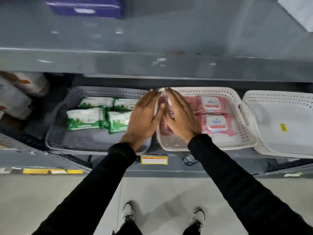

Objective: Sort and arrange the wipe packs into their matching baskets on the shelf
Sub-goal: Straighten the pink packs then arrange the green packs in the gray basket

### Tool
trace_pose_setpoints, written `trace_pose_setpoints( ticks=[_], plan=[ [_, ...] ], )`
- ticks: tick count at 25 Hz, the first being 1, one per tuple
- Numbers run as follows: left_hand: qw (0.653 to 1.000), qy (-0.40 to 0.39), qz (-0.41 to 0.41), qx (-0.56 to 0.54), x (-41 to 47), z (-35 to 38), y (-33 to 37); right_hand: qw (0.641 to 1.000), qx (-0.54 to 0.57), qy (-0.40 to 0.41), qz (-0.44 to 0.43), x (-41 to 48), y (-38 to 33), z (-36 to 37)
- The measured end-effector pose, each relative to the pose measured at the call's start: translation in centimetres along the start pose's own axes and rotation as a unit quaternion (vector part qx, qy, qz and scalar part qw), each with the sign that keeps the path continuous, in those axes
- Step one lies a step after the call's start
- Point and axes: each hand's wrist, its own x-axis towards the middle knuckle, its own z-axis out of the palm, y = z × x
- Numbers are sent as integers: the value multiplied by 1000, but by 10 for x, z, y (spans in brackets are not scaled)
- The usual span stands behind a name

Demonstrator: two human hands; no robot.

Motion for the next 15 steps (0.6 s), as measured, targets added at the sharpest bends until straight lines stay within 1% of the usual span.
trace_pose_setpoints(
  ticks=[1, 3, 5, 7, 9, 10, 13, 15],
  plan=[
    [1000, 18, -4, 1, -11, -23, -22, 1000, -8, 6, -12, 4, -20, 10],
    [998, 22, -49, 27, -33, -68, -75, 999, -35, -5, -26, 12, -56, 34],
    [991, -17, -113, 67, -52, -100, -124, 995, -69, -59, -33, 18, -80, 60],
    [980, -85, -154, 89, -68, -123, -161, 984, -126, -120, -25, 23, -98, 85],
    [973, -146, -151, 100, -78, -132, -182, 969, -179, -168, 3, 23, -105, 102],
    [971, -157, -143, 107, -81, -134, -189, 964, -199, -175, 11, 21, -108, 110],
    [978, -136, -127, 94, -87, -136, -194, 959, -237, -157, 18, 17, -109, 120],
    [978, -154, -127, 64, -89, -137, -196, 959, -231, -163, 29, 14, -110, 121]
  ],
)
